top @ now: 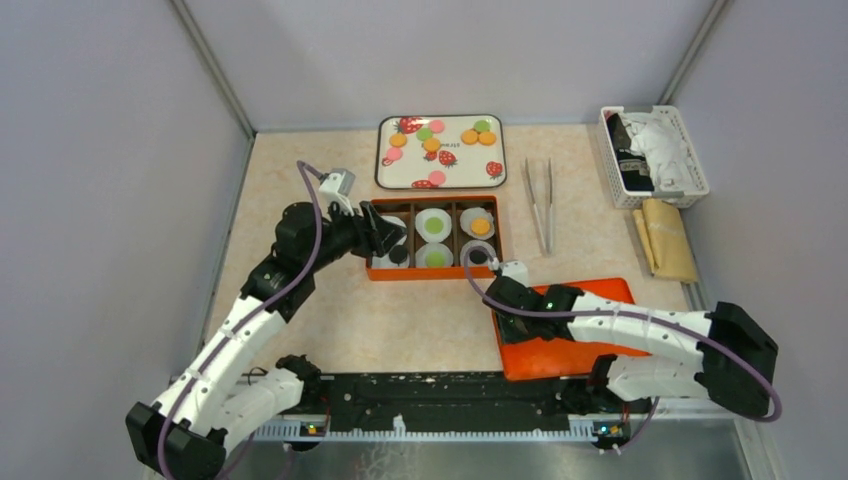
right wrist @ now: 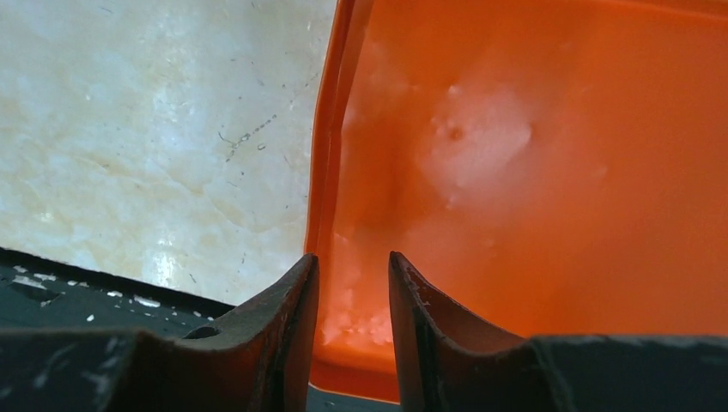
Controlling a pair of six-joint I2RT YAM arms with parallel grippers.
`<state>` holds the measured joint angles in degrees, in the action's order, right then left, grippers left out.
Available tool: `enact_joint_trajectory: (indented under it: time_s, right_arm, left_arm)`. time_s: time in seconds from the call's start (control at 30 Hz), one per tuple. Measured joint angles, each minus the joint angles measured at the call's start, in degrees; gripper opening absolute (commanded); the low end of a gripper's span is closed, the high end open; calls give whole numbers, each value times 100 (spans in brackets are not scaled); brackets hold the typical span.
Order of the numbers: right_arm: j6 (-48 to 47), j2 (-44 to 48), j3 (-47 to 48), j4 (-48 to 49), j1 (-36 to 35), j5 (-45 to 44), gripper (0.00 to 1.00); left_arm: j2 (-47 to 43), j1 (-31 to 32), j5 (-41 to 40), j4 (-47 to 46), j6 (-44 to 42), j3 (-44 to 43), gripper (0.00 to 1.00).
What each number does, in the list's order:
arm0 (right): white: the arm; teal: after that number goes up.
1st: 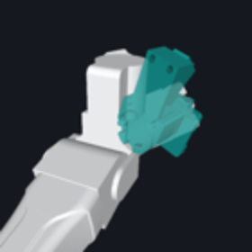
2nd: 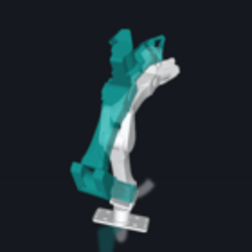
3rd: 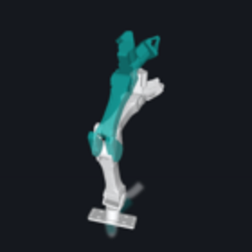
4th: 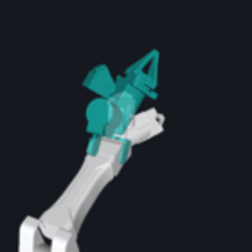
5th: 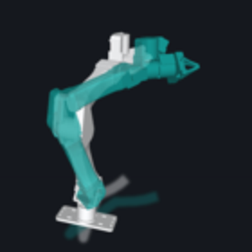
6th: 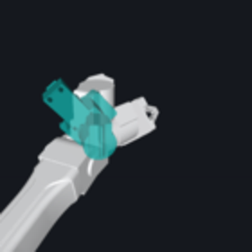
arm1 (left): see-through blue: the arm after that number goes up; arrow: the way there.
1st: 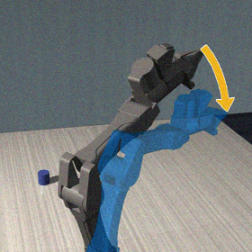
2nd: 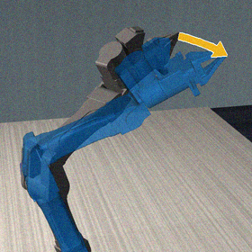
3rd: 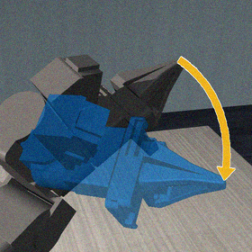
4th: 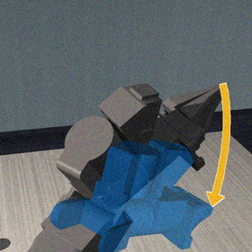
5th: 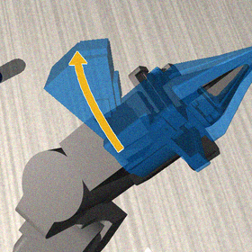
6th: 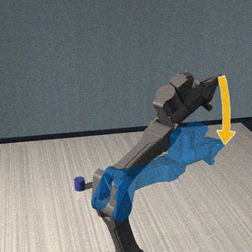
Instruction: Pack the cookies
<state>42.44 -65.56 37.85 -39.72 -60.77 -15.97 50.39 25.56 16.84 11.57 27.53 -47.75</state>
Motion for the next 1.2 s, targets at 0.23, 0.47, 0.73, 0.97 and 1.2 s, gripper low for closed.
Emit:
enact_joint_trajectory:
  time_s: [0.23,0.47,0.73,0.97,1.2]
  right_arm:
    - [354,-879,-103,605,-286,-4,33]
    - [481,-957,-52,765,-363,-74,32]
    - [769,-962,470,76,-754,-452,32]
    - [776,-975,914,-37,-962,-560,33]
    - [778,-1558,785,256,-964,-463,28]
  left_arm:
    - [-22,4,-11,4,4,210,63]
    - [-186,4,-122,44,2,369,64]
    - [-192,4,-129,55,2,417,63]
    - [-227,4,-133,59,2,422,64]
    - [-262,4,-149,68,2,431,64]
